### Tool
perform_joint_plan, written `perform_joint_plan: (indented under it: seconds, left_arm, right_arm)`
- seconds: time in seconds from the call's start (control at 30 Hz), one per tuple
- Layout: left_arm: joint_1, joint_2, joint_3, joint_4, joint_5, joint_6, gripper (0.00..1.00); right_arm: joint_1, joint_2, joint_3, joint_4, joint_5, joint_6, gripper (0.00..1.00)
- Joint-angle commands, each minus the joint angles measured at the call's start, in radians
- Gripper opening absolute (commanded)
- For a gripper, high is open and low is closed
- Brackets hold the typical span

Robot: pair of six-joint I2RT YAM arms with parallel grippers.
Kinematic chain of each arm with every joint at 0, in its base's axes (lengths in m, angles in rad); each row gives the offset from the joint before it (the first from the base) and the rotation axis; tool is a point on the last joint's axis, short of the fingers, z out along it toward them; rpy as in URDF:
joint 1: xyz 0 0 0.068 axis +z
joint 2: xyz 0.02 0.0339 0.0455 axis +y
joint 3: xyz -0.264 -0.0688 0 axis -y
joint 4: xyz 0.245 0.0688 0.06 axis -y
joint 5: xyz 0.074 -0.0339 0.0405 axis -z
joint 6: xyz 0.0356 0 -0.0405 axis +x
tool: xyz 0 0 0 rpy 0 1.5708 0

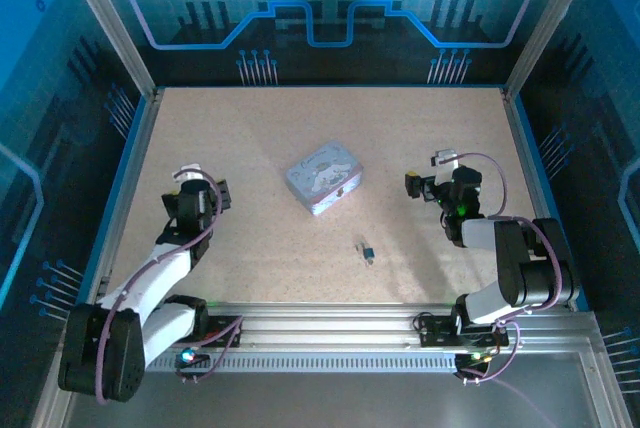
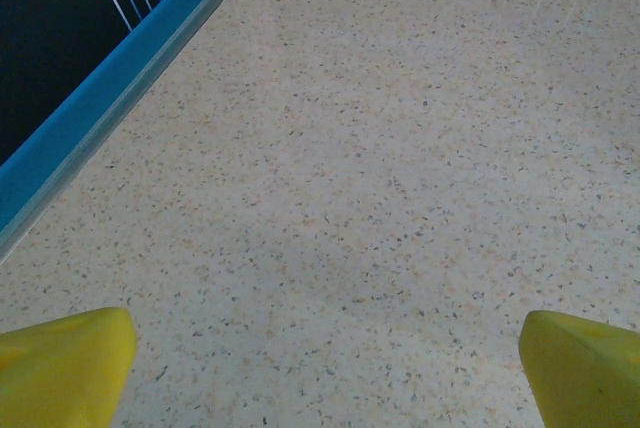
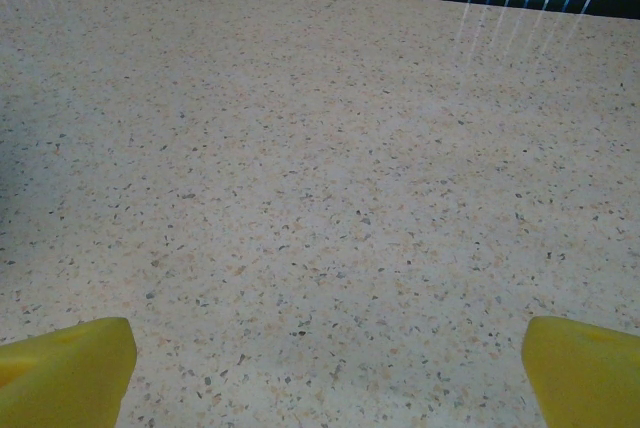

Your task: Unlock a padlock with a key

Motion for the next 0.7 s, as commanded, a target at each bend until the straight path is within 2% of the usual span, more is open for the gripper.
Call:
perform_joint_plan:
  seconds: [0.0,0.2,0.6,0.67]
  left_arm:
    - [0.014,0.038,-0.012,0.118,0.021,0.024,0.99]
    - [0.024,0.127,-0.049,0.297,0.109,0.064,0.99]
    - [0.043,0.275,-0.085,0.612,0.213,0.144,0.99]
    - [0.047,0.288,-0.06,0.586,0.234,0.145,0.99]
  right_arm:
    - [0.013,0.009,0.016,-0.002,0.011,-0.014,1.0]
    - [0.013,0.009,0.016,-0.002,0.011,-0.013,1.0]
    - [0.013,0.009,0.018,-0.002,0.012,-0.012,1.0]
    - [0.013,0.009,0.017,-0.002,0.012,-0.014,1.0]
